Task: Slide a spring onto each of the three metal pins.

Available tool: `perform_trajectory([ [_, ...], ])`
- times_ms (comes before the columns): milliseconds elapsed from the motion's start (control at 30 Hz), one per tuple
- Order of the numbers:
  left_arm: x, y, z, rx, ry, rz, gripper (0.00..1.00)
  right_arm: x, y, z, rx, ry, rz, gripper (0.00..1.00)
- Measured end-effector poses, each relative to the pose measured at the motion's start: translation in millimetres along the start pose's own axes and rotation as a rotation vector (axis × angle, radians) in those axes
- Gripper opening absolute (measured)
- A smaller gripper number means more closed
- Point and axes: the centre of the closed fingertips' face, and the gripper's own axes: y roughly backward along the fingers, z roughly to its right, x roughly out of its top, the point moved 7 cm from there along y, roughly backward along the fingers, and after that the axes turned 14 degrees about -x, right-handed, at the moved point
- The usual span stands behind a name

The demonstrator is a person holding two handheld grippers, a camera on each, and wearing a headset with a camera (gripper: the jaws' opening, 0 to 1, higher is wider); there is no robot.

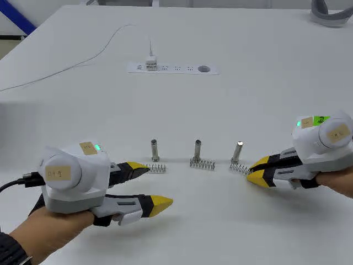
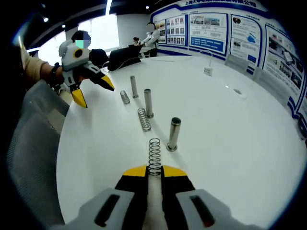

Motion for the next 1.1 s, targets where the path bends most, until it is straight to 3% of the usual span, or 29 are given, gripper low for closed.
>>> perform_trajectory([
  [467, 10.2, -17.7, 6.0, -0.08, -0.057, -0.03, 0.45, 21.6, 16.0, -28.4, 0.09, 0.112, 0.014, 0.11],
  [800, 22.4, -28.3, 12.5, -0.13, -0.118, -0.05, 0.4, 41.7, 17.2, -45.4, 0.153, 0.204, 0.023, 0.11],
  [1100, 31.0, -37.3, 21.5, -0.171, -0.171, -0.057, 0.36, 50.3, 18.6, -59.0, 0.188, 0.263, 0.017, 0.11],
])
